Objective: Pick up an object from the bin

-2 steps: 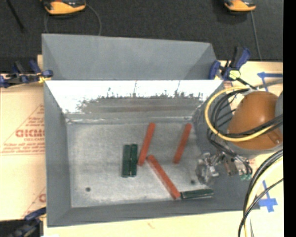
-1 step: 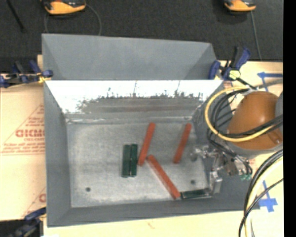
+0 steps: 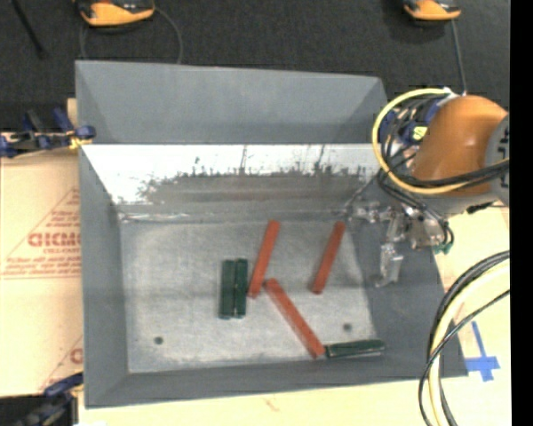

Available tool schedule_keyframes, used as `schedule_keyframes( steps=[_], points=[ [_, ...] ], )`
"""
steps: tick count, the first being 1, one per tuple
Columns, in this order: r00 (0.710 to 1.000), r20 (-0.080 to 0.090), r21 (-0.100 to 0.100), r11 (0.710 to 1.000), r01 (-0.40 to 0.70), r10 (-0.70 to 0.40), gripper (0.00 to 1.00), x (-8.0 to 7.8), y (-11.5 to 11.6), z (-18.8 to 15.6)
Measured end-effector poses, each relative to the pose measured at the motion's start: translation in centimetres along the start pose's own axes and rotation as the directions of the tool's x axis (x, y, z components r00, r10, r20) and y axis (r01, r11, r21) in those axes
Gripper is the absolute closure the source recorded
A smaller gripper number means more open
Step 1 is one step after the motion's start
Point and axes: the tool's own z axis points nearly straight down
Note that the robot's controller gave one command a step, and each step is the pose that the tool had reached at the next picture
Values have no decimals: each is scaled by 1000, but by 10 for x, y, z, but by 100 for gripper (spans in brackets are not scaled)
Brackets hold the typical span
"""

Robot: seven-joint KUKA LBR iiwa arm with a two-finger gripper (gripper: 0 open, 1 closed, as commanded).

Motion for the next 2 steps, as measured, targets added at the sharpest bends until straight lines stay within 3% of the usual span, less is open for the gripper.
schedule_keyframes(
  steps=[1,2],
  points=[
    [909,1,-4,909,417,-417,0,-37,63,43],
    [911,2,-4,911,413,-413,100,-37,62,42]
  ],
)
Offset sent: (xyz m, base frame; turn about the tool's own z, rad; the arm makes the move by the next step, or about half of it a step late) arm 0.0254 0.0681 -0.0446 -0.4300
